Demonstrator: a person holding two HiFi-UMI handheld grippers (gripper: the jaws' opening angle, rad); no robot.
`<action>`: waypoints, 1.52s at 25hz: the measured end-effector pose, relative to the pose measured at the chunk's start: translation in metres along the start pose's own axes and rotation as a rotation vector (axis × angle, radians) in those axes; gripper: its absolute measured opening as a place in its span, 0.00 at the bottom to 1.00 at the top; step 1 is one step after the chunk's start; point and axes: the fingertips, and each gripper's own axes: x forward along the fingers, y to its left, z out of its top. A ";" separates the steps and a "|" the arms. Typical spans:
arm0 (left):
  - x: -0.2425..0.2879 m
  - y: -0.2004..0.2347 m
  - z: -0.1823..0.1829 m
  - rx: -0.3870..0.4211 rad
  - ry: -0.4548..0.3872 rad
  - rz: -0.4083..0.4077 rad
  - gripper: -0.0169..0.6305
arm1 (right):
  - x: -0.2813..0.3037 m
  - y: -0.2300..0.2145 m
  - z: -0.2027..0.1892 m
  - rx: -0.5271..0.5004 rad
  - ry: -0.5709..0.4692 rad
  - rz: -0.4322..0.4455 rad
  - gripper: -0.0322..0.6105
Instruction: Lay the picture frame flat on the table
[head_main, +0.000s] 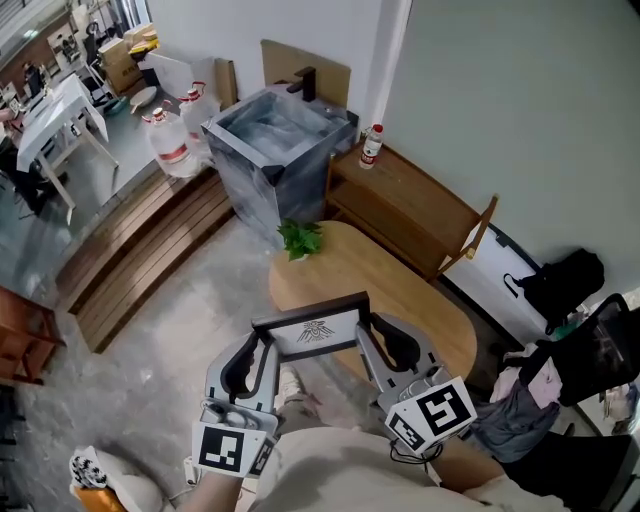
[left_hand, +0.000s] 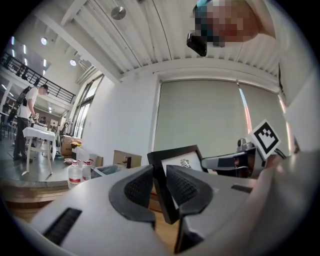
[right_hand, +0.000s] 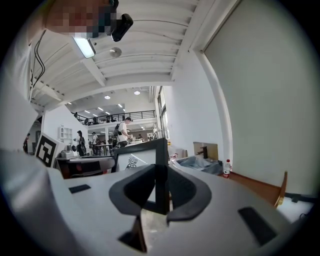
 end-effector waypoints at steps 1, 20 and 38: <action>0.007 0.010 0.003 0.000 0.000 -0.008 0.15 | 0.011 -0.001 0.003 0.002 0.001 -0.008 0.14; 0.089 0.130 0.014 -0.016 0.054 -0.083 0.15 | 0.145 -0.014 0.023 0.027 0.027 -0.101 0.14; 0.205 0.130 -0.089 -0.097 0.254 -0.053 0.15 | 0.201 -0.125 -0.067 0.177 0.224 -0.090 0.14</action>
